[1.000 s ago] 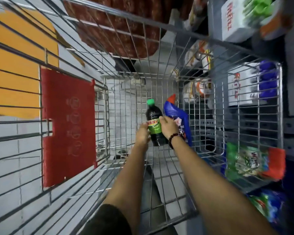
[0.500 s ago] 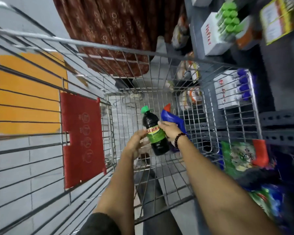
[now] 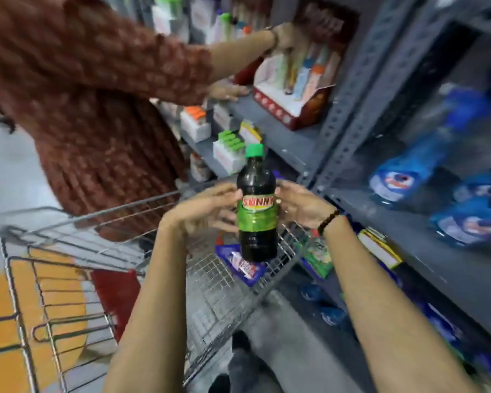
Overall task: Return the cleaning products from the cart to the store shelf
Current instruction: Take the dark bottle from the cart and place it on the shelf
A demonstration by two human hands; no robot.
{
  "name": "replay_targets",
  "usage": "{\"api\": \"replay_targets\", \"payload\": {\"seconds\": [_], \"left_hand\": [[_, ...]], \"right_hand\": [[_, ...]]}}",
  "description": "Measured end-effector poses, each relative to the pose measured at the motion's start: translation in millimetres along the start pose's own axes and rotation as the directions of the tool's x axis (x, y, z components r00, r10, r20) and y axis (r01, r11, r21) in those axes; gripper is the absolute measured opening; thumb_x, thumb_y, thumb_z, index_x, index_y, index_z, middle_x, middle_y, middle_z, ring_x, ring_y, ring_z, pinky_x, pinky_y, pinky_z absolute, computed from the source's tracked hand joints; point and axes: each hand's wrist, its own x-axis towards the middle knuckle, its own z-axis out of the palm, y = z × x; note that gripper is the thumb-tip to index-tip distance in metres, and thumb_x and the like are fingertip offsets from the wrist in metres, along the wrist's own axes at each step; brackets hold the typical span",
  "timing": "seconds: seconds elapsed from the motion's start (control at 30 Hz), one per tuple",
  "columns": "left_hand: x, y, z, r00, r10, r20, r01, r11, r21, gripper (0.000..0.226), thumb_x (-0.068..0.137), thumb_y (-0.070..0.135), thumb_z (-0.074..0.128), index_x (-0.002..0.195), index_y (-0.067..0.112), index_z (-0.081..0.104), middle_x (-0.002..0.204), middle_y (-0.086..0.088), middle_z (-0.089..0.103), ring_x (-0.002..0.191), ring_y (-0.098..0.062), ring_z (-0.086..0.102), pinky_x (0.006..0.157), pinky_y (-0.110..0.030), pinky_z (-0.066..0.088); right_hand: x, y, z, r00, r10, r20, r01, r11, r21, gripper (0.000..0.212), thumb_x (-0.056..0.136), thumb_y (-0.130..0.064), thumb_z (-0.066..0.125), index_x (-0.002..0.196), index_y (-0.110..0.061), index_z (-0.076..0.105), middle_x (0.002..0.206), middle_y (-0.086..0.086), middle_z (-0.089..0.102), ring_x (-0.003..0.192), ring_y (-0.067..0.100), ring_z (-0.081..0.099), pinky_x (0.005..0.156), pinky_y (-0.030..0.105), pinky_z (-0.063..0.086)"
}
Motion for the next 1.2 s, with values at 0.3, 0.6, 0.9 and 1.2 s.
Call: {"api": "replay_targets", "payload": {"seconds": [0.3, 0.6, 0.9, 1.2], "left_hand": [[11.7, 98.2, 151.4, 0.912, 0.185, 0.367, -0.268, 0.944, 0.191, 0.043, 0.068, 0.027, 0.070, 0.108, 0.022, 0.055, 0.100, -0.010, 0.056, 0.073, -0.024, 0.057, 0.059, -0.032, 0.061], [113.5, 39.8, 303.3, 0.789, 0.010, 0.614, -0.249, 0.919, 0.305, 0.031, 0.081, 0.015, 0.055, 0.111, 0.026, 0.057, 0.100, 0.011, 0.069, 0.083, -0.008, 0.066, 0.077, -0.029, 0.057], [241.1, -45.5, 443.7, 0.761, -0.145, 0.632, -0.139, 0.915, 0.378, 0.051, 0.089, -0.003, 0.047, 0.135, 0.017, 0.038, 0.132, -0.004, 0.046, 0.120, -0.018, 0.046, 0.105, -0.036, 0.038], [290.1, -70.7, 477.0, 0.784, -0.209, 0.584, -0.047, 0.919, 0.392, 0.053, 0.090, -0.005, 0.043, 0.139, 0.012, 0.032, 0.144, -0.008, 0.040, 0.127, -0.020, 0.042, 0.107, -0.034, 0.035]], "right_hand": [[-173.1, -87.1, -33.0, 0.904, -0.394, -0.165, 0.361, 0.911, -0.198, 0.086, 0.059, -0.049, 0.077, 0.121, -0.001, 0.043, 0.086, -0.002, 0.067, 0.067, 0.008, 0.065, 0.050, 0.026, 0.057], [-313.8, -12.2, -141.2, 0.736, -0.370, -0.567, 0.333, 0.927, -0.173, 0.028, 0.075, -0.019, 0.058, 0.102, -0.025, 0.059, 0.087, -0.015, 0.072, 0.081, 0.002, 0.067, 0.065, 0.022, 0.058], [-377.1, 62.2, -261.6, 0.531, -0.203, -0.823, 0.366, 0.931, 0.007, 0.046, 0.093, 0.002, 0.037, 0.136, -0.013, 0.035, 0.111, -0.010, 0.064, 0.101, 0.004, 0.058, 0.080, 0.017, 0.051], [-370.9, 85.9, -307.5, 0.496, -0.128, -0.859, 0.482, 0.863, 0.150, 0.048, 0.093, 0.000, 0.038, 0.138, -0.018, 0.034, 0.133, -0.001, 0.045, 0.114, 0.008, 0.049, 0.087, 0.022, 0.044]]}}
